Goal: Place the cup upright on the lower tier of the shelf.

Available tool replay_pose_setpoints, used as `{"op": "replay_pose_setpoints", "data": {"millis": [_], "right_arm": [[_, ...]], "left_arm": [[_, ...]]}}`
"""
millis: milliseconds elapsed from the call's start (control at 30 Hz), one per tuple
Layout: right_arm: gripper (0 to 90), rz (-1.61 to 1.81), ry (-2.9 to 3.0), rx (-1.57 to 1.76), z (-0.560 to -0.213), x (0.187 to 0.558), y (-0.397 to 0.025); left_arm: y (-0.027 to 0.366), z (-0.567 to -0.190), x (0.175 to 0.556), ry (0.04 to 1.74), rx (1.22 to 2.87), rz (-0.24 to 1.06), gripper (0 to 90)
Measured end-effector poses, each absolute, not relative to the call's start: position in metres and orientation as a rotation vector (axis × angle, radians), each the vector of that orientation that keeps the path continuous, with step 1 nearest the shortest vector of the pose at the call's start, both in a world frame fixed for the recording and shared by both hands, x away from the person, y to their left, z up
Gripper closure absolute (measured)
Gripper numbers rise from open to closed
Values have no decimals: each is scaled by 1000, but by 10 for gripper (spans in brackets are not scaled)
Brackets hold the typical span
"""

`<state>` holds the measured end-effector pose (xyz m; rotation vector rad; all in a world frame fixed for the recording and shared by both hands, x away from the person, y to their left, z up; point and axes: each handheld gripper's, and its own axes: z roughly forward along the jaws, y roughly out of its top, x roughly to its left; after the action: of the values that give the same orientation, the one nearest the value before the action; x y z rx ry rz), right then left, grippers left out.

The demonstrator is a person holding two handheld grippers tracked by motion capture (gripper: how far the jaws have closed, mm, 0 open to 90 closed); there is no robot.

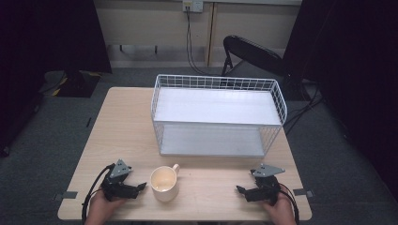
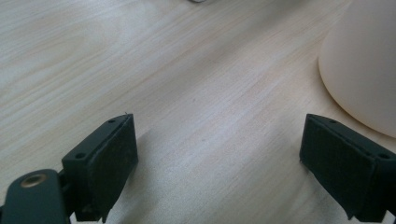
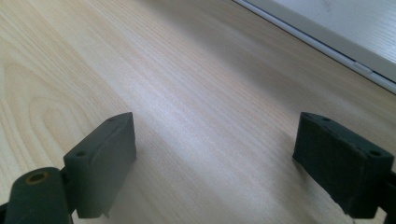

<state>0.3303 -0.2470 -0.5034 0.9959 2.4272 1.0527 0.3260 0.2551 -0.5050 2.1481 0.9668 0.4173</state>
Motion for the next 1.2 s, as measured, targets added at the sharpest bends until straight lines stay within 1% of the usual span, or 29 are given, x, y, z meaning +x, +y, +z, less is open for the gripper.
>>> {"op": "replay_pose_setpoints", "data": {"millis": [233, 300, 367, 467, 600, 800, 1200], "right_arm": [[122, 1052, 2427, 997, -503, 330, -247], [122, 1052, 2427, 997, -503, 330, -247], [122, 1052, 2427, 997, -503, 330, -247], [122, 1052, 2427, 997, -503, 330, -247], [122, 1052, 2427, 997, -503, 330, -247], [122, 1054, 2425, 998, -503, 330, -247], [122, 1050, 2420, 1007, -503, 330, -247]], "left_arm": [[252, -504, 325, 983, 2146, 409, 124], [251, -502, 325, 969, 2156, 400, 173], [249, -502, 324, 965, 2162, 394, 176], [246, -500, 324, 948, 2166, 372, 210], [242, -496, 323, 925, 2163, 366, 209], [241, -484, 321, 914, 2089, 312, 207], [250, -467, 319, 926, 2006, 313, 214]]}}
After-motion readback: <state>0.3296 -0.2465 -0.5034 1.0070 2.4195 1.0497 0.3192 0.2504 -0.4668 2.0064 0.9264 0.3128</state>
